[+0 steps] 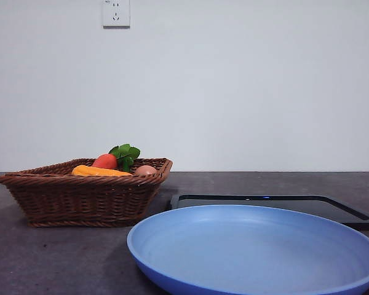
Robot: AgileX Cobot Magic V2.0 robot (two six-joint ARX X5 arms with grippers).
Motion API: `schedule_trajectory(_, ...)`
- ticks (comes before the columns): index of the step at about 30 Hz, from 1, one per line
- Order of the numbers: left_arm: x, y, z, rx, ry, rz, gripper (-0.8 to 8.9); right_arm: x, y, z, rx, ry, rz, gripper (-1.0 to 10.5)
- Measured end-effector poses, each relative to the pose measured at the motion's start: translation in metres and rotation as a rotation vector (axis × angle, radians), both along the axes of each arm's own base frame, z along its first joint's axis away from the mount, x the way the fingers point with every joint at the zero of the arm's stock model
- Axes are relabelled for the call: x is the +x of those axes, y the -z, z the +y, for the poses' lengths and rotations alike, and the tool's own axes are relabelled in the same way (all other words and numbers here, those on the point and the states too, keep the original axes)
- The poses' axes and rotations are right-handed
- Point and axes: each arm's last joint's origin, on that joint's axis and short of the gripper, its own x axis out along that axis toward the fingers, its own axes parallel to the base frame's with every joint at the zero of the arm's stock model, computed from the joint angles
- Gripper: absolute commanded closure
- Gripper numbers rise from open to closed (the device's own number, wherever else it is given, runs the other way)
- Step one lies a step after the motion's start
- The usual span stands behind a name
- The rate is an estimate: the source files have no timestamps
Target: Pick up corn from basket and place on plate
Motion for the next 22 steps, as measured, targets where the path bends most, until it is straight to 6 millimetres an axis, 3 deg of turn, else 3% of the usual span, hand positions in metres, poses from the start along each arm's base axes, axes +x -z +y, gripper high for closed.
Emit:
schedule_trajectory(6, -0.004, -0.01, -0.001, -0.034, 0.035, 0.035, 8.07, -0.009, -0.035, 0.0, 0.044, 0.007, -0.057, 9.4)
schedule_trajectory(11, -0.014, -0.046, -0.002, -0.035, 0.037, -0.005, 8.07, -0.017, -0.066, 0.0, 0.047, 0.008, -0.07, 9.4)
schedule_trajectory(22, -0.021, -0.114, -0.005, 0.048, 0.173, 0.123, 8.07, -0.013, -0.119, 0.004, -0.088, -0.167, 0.17, 9.4)
